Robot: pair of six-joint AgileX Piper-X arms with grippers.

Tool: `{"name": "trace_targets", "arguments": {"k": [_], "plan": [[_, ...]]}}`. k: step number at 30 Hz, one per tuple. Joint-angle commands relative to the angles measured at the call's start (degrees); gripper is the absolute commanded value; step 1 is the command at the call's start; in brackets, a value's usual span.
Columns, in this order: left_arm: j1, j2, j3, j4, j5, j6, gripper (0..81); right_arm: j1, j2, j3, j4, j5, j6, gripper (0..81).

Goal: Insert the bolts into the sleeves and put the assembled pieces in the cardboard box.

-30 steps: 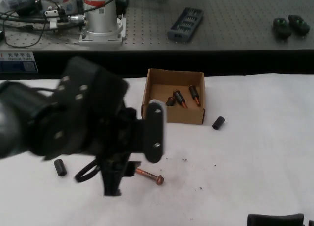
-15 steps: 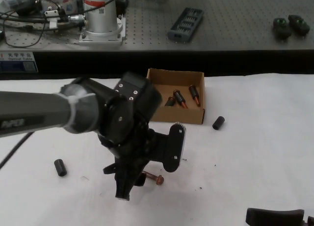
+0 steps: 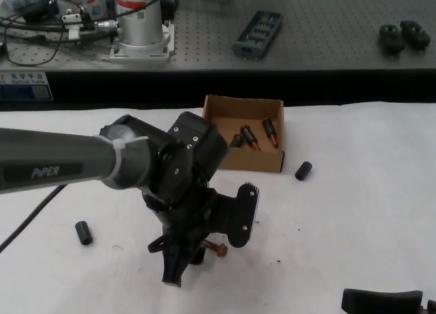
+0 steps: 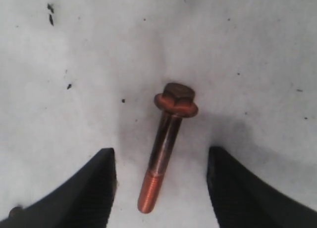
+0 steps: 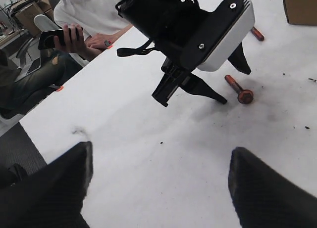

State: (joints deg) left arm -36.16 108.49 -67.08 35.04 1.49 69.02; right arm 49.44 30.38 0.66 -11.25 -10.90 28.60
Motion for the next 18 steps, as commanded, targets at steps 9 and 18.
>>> {"name": "trace_targets", "arguments": {"k": [9,18], "plan": [[-2.63,1.65,-0.24,-0.87,5.69,-0.82,31.3,0.06,-0.49,-0.66,-0.74,1.12,-0.35,56.5],[-2.60,4.11,-0.24,-1.00,-0.93,-3.11,0.4,0.06,-0.49,-0.66,-0.74,1.12,-0.35,56.5]]}}
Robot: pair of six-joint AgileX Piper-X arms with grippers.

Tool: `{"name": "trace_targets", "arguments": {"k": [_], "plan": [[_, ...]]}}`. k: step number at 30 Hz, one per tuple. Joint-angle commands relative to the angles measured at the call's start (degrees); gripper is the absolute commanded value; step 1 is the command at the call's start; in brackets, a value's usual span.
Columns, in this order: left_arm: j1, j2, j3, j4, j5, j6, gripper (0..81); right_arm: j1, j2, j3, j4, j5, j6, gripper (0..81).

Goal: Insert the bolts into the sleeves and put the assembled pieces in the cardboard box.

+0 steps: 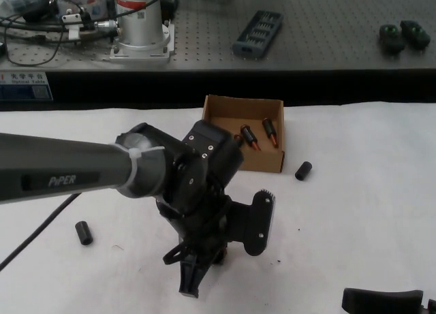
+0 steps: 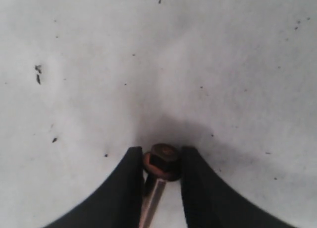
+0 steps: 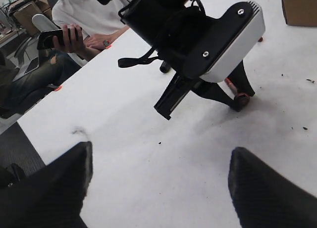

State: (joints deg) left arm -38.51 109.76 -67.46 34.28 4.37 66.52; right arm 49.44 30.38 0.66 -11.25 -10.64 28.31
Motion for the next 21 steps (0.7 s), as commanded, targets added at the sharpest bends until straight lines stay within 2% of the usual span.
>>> {"name": "trace_targets", "arguments": {"k": [1,5,7,15,21], "plan": [[-0.25,2.97,0.13,-0.24,-3.93,-0.61,0.6,0.06,-0.49,-0.66,-0.74,0.86,-0.07,56.5],[-0.25,2.84,0.13,-2.06,-3.91,-1.19,0.6,0.06,-0.49,-0.66,-0.74,0.86,-0.07,56.5],[-0.25,2.19,0.13,-3.69,-3.74,-4.57,0.6,0.06,-0.49,-0.66,-0.74,0.86,-0.07,56.5],[0.48,-5.30,0.13,-10.87,-10.52,-31.23,0.6,0.06,-0.49,-0.66,-0.74,0.86,-0.07,56.5],[2.17,-16.37,0.13,-10.42,-9.14,-49.96,0.6,0.06,-0.49,-0.66,-0.74,1.99,-1.39,56.5]]}}
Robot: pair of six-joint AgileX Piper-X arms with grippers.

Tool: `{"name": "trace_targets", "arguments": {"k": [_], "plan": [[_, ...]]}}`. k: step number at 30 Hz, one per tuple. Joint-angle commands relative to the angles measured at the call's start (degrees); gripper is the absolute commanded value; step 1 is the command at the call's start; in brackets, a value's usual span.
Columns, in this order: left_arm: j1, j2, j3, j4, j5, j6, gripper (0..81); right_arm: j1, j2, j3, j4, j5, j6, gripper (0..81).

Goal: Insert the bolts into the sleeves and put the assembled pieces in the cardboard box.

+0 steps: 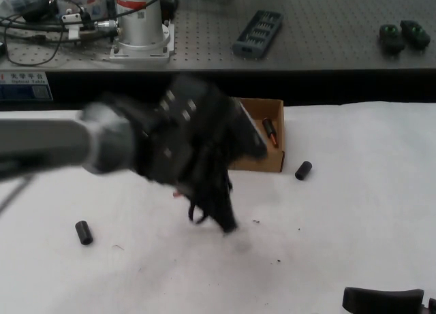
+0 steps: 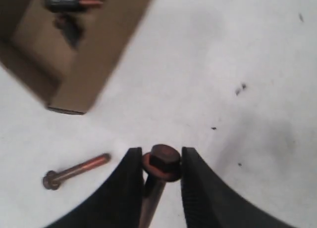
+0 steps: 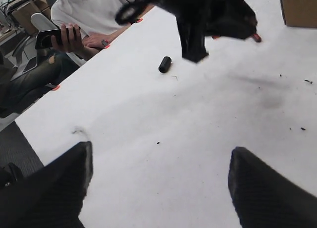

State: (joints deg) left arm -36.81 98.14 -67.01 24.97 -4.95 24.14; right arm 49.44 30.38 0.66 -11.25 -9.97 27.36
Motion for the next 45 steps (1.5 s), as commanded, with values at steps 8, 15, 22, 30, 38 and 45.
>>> {"name": "trace_targets", "arguments": {"k": [8,15,22,30,38,45], "plan": [[0.50,-23.28,4.35,-1.10,-3.46,-27.55,0.6,0.06,-0.49,-0.66,-1.16,1.75,-1.43,56.5],[0.50,-43.31,19.22,-2.17,-9.32,-35.68,0.6,0.06,-0.01,-1.18,0.00,2.93,2.46,56.5],[0.50,-61.48,32.23,-2.84,-9.39,-39.36,0.6,0.06,6.47,-11.47,7.81,-0.96,1.03,56.5],[0.50,-76.96,40.31,-1.91,-9.39,-40.17,0.6,0.06,27.15,-27.77,13.23,-2.64,-2.73,56.5],[0.50,-84.78,41.17,3.54,-9.63,-38.05,0.6,0.06,51.80,-47.45,20.00,-4.55,-6.23,56.5],[0.50,-94.26,41.17,8.39,-15.37,-36.20,0.6,0.06,66.74,-64.10,28.33,-7.82,-8.72,56.5]]}}
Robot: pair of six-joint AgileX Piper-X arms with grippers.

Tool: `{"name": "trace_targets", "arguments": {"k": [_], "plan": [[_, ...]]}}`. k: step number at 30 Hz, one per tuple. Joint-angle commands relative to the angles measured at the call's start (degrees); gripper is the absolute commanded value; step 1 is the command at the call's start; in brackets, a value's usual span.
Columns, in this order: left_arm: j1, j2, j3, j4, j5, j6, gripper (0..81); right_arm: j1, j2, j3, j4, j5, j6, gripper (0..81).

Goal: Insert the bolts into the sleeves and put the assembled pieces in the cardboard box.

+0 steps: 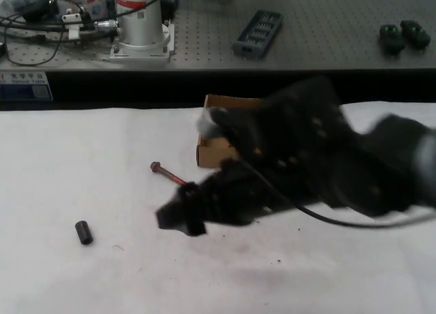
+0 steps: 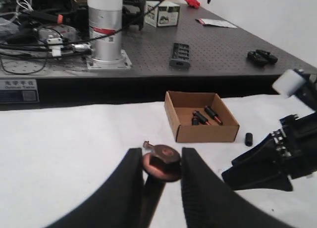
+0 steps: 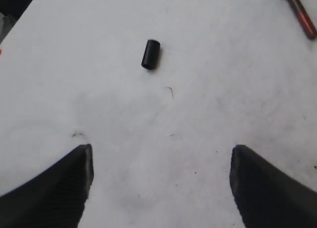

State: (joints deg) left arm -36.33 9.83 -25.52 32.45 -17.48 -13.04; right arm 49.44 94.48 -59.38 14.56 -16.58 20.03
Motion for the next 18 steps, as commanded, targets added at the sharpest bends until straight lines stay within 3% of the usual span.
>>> {"name": "trace_targets", "arguments": {"k": [1,10,18], "plan": [[0.02,-7.71,-0.32,0.91,-2.84,0.99,0.6,0.06,4.37,-6.14,3.72,-1.21,-1.97,56.5],[0.02,-9.83,-0.32,3.48,-1.18,3.03,0.6,2.81,16.81,-23.37,11.74,-0.67,-5.02,56.5],[0.02,-9.83,-0.33,3.90,0.22,2.93,0.6,6.66,29.61,-42.37,23.55,7.27,-10.11,56.5]]}}
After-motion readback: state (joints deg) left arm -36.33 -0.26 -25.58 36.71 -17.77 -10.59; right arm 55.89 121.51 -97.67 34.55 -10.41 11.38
